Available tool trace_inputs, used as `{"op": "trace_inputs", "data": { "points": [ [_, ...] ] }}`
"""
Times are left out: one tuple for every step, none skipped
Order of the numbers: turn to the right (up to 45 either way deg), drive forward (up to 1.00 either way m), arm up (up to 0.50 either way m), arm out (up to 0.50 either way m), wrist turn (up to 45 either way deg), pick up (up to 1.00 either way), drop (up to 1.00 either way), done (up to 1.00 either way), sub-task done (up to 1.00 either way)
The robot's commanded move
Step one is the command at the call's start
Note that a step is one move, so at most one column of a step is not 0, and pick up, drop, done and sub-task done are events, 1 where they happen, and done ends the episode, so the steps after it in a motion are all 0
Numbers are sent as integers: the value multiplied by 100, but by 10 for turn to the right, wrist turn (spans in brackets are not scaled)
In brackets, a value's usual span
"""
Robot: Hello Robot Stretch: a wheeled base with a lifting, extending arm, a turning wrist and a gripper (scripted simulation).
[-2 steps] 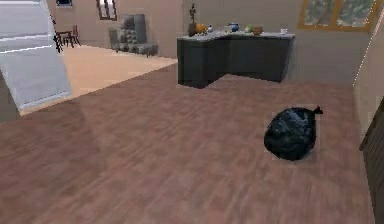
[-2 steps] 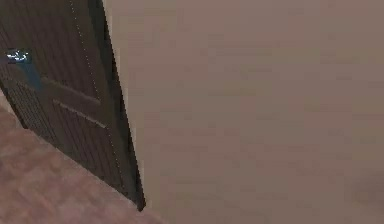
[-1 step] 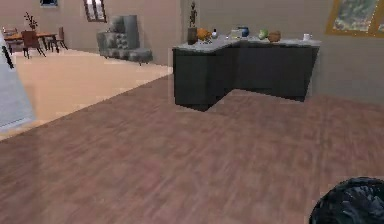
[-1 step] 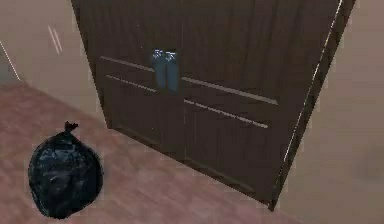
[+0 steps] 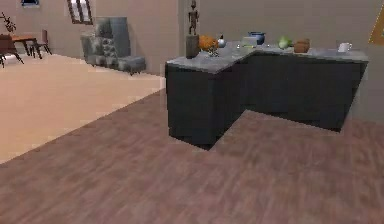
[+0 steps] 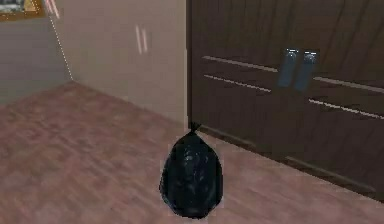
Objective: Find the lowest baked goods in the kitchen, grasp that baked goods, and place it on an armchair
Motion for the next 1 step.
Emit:
{"op": "trace_inputs", "data": {
  "points": [
    [330, 0, 0, 0, 0, 0, 0, 0, 0]
  ]
}}
